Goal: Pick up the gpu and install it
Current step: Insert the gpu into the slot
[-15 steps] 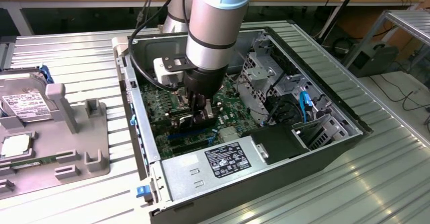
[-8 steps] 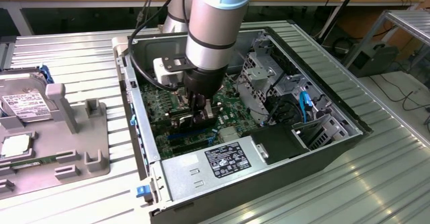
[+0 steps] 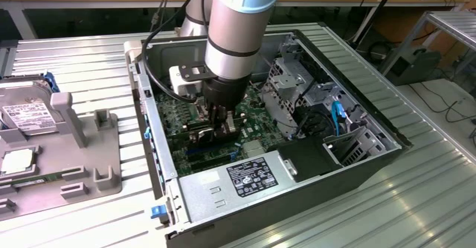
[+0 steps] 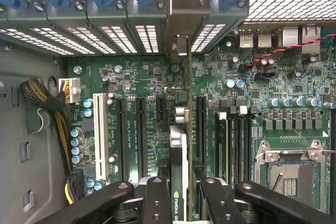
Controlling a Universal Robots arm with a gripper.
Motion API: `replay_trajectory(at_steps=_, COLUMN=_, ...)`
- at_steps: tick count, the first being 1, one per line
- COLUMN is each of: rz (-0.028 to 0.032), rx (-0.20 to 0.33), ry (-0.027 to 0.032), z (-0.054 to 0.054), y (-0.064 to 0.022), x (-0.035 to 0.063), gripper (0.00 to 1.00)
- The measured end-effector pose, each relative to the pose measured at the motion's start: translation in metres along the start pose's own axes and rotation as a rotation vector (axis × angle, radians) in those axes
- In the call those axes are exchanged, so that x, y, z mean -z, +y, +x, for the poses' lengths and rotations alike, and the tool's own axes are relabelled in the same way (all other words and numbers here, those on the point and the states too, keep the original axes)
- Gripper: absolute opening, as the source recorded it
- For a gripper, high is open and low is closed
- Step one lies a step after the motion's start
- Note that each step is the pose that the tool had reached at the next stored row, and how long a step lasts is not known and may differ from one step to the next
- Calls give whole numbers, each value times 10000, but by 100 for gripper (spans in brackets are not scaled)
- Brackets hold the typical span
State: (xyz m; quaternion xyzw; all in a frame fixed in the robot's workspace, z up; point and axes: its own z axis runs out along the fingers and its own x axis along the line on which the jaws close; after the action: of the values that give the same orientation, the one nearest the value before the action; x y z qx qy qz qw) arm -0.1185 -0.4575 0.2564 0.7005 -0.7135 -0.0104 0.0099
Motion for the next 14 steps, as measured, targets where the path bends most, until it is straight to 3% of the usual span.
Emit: replay_trajectory(at_steps=14, rz=8, rx=-1, ry=-16, z=-2, y=2, x=-57, gripper=28)
